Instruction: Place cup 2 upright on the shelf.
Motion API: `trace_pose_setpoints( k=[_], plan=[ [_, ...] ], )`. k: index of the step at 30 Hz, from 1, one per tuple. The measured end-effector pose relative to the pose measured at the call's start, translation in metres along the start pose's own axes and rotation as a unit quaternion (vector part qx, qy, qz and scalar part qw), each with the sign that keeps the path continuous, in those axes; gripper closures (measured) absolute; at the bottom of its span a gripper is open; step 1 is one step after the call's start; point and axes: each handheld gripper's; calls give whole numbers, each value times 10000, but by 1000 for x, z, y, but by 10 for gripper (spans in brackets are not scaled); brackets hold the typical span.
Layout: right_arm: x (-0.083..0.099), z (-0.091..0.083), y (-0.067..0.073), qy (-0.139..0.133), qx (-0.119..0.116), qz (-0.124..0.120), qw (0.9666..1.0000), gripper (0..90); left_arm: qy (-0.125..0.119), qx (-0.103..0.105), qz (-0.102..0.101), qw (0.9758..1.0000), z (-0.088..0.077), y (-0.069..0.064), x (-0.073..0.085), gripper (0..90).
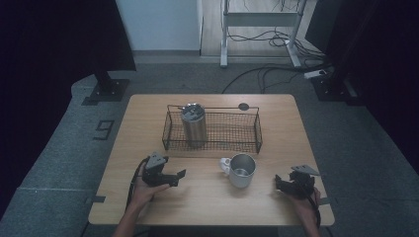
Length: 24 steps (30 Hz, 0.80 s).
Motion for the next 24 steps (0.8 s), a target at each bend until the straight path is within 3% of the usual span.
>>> trace_pose_setpoints(
  k=[6,12,18,21,24],
  plan=[
    [0,-7,3,-132,-136,-69,9998,138,13,5,24,10000,1,0,2,82],
    [-2,-18,8,-416,-515,-161,9977,140,70,-14,29,10000,1,-2,7,82],
    [-6,-32,22,-713,-907,-305,9929,137,152,8,-12,9999,4,-1,10,82],
    [-9,-39,30,-857,-1172,-345,9888,134,170,25,-21,9998,6,-1,10,83],
    [-11,-42,33,-892,-1253,-394,9873,132,168,26,-30,9999,5,-1,10,83]
  ],
)
Point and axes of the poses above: each handheld gripper's, and its own axes: z roughly forward along the jaws, x roughly out of its underside, y roughly to its left, and after that the axes turned 7 degrees about y, right-handed
